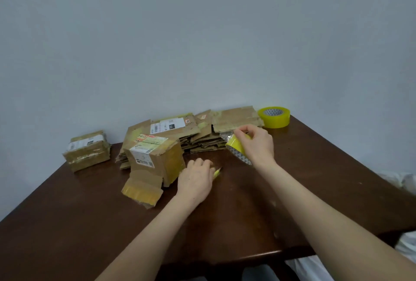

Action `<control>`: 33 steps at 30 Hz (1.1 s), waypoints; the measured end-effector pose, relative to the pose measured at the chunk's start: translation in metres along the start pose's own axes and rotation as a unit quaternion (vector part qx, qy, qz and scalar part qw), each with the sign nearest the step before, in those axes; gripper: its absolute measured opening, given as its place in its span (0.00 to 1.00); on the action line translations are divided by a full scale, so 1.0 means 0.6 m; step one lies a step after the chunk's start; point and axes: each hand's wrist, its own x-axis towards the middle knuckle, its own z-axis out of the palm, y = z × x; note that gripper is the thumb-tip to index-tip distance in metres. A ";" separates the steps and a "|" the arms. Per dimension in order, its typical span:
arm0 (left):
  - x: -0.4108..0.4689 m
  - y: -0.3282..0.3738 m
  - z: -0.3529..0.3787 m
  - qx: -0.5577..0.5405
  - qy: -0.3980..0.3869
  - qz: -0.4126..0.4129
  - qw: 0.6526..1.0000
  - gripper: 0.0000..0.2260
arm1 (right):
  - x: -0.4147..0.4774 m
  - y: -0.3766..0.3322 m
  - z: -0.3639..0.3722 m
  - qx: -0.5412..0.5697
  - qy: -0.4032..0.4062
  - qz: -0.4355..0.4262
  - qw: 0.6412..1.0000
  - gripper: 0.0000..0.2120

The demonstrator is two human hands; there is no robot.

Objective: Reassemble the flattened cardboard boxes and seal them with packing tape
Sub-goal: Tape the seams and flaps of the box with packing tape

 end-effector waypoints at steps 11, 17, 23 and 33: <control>0.119 0.119 -0.058 -0.081 0.137 0.119 0.980 0.11 | 0.012 0.047 -0.057 -0.061 0.019 -0.035 0.997 0.08; 0.118 0.149 -0.048 -0.239 0.096 0.037 0.965 0.06 | 0.015 0.066 -0.071 -0.082 -0.008 -0.049 0.995 0.09; 0.121 0.145 -0.037 -0.285 0.093 -0.028 0.954 0.05 | 0.022 0.075 -0.082 0.060 -0.079 0.006 0.995 0.26; 0.100 0.107 -0.061 -0.021 0.086 0.004 0.996 0.16 | 0.017 0.084 -0.064 -0.201 -0.105 -0.043 0.973 0.14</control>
